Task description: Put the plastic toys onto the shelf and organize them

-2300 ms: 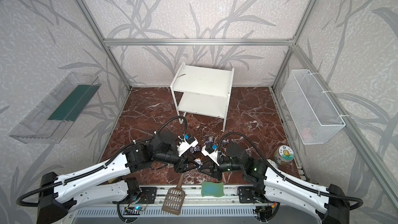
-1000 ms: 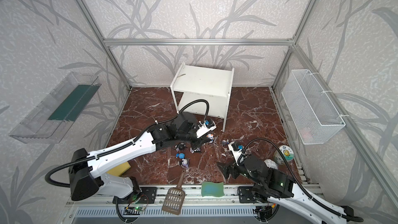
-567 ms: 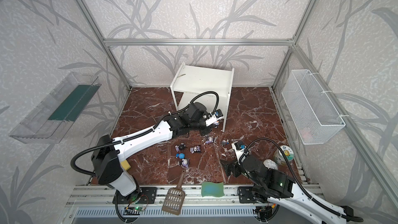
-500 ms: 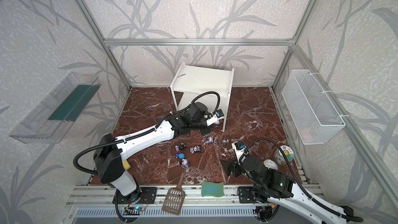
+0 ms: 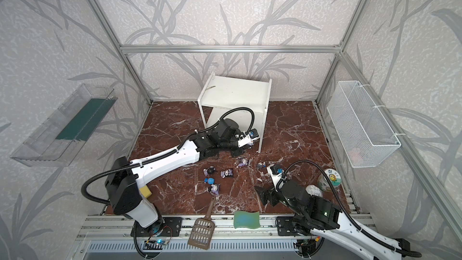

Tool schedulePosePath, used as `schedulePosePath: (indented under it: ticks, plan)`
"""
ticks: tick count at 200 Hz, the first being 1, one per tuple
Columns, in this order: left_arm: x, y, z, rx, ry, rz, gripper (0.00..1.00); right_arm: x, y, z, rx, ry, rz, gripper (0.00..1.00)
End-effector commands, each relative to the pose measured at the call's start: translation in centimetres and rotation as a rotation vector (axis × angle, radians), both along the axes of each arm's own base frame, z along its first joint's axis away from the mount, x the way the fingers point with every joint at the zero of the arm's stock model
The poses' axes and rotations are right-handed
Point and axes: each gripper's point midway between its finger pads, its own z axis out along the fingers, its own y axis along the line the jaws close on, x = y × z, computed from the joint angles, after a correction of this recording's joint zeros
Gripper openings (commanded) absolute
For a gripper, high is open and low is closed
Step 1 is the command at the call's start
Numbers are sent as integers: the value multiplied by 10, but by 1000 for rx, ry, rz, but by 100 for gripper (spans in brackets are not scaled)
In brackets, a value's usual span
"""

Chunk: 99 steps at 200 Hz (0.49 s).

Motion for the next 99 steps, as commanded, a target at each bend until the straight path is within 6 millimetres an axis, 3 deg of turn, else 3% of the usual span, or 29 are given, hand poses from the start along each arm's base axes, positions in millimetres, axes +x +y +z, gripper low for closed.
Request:
schedulePosePath:
  ticks: [1,45,99]
  plan:
    - [-46,17,22,-37,93,-111,26,-4,21,21,34,-68,115,92]
    - [-107,39,35,-87,252,-190,24,-23,59,48,150,-97,321,83]
    - [-152,54,43,-125,303,-220,24,-39,84,82,287,-96,453,74]
